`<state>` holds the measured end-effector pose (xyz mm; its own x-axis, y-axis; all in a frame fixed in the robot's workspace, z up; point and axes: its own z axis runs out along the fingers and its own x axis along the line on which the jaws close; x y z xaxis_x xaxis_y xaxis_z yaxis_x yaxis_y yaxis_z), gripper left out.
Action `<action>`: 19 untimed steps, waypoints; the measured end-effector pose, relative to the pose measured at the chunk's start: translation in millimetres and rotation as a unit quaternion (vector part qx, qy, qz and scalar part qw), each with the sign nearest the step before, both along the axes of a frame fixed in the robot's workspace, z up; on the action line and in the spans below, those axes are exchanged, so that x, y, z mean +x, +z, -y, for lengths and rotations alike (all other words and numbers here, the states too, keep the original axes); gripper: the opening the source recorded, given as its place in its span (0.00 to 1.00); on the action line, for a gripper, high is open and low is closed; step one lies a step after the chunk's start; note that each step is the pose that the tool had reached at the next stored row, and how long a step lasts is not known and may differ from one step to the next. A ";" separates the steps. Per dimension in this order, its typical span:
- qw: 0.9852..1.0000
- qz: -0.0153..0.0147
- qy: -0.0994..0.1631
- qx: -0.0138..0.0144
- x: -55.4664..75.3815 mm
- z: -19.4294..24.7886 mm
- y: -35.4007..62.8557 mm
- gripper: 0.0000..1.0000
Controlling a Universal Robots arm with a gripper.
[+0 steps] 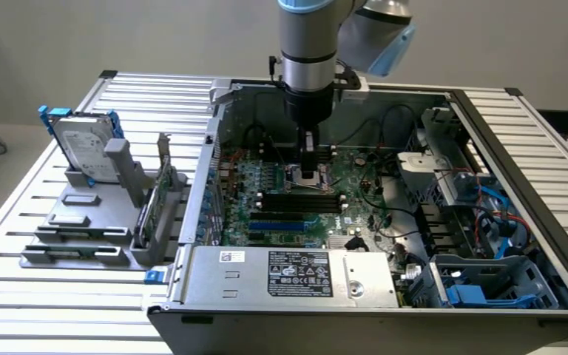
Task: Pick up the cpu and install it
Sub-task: 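Place the cpu into insertion slot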
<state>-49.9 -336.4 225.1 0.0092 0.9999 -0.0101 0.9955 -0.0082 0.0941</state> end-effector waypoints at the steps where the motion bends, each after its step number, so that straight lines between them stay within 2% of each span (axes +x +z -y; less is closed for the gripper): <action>1: 1.000 0.000 0.000 0.000 -0.8 0.0 2.5 0.60; 3: 1.000 0.000 0.000 0.000 -2.6 0.0 6.6 0.47; 4: 1.000 0.000 0.000 0.000 -3.6 0.0 8.2 0.47; 7: 1.000 0.000 0.000 0.001 -8.7 0.2 10.9 0.30; 8: 1.000 0.000 0.000 0.001 -11.9 0.3 11.0 0.30; 9: 1.000 0.000 0.000 0.001 -15.3 0.4 11.0 0.24; 12: 1.000 -0.003 0.000 0.001 -24.0 0.4 11.1 0.12; 15: 1.000 -0.008 0.000 0.001 -31.1 0.4 11.0 0.11; 19: 1.000 -0.019 0.000 0.001 -35.8 0.4 11.1 0.11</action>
<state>-85.7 -336.8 236.2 0.0087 0.9999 -0.0088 0.9984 -0.0082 0.0554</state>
